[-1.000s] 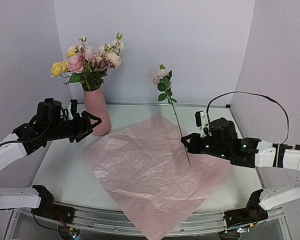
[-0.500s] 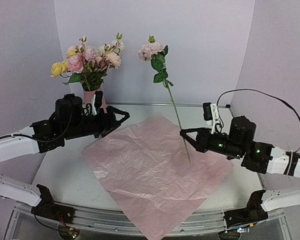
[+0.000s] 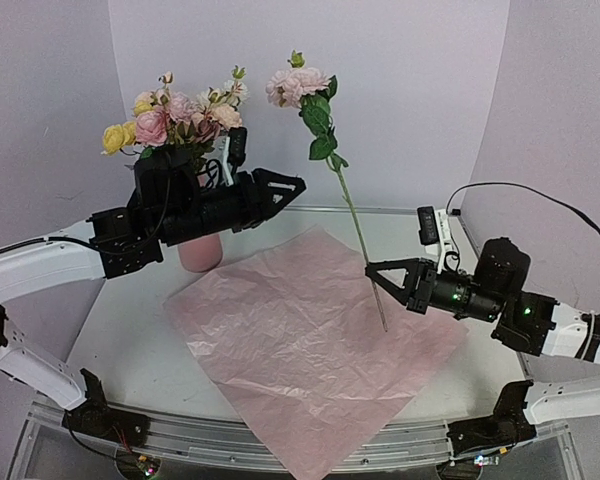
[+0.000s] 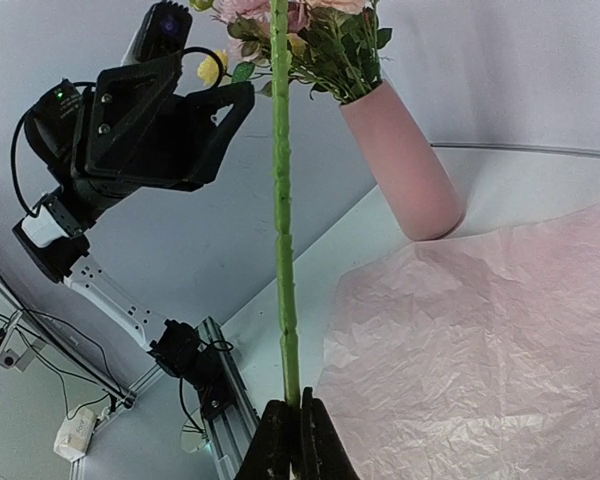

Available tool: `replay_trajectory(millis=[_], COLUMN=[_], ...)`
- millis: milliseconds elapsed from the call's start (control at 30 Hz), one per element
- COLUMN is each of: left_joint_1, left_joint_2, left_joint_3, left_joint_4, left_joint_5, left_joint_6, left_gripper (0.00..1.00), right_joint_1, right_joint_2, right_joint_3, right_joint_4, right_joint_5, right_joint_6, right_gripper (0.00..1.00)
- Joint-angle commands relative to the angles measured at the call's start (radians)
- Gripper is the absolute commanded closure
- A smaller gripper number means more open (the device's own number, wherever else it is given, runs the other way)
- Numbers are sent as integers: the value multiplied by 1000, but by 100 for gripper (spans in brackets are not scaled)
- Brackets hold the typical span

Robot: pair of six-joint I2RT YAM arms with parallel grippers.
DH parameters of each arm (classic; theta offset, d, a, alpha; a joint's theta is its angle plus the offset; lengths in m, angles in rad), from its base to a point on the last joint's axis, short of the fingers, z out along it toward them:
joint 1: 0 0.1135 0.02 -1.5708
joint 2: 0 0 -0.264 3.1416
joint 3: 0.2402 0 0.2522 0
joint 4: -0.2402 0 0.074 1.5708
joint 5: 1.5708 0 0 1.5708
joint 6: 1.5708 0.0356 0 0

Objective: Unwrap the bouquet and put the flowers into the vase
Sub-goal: Insert the fake flower into the vase.

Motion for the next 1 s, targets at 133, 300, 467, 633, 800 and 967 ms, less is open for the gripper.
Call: replay_trajectory(millis=[133,300,467,633,800,967], left_joint_1=[-28,-32,-35,-35,-36,-36], left_joint_2=[80,106,110,101,104,113], left_joint_3=[126,155,163,160,155,152], left_joint_4=[46,51,56,61,77,106], left_joint_5=[7,14,17,4,6,27], left_joint_6=[47,40,38,44,33,24], left_gripper=[56,56,53,56,60,65], right_joint_1=[0,0,0,0,0,0], right_joint_2=[-18,-7,-18,-18,-10,-8], right_joint_3=[-8,-19,-32,-30,-29,-28], right_joint_4=[91,94,95,96,98,99], right_joint_5=[-120,-141,-135,-152,-177,-194], right_joint_6=[-9,-11,-17,-20,-18,-18], right_gripper=[96,97,98,98,98,99])
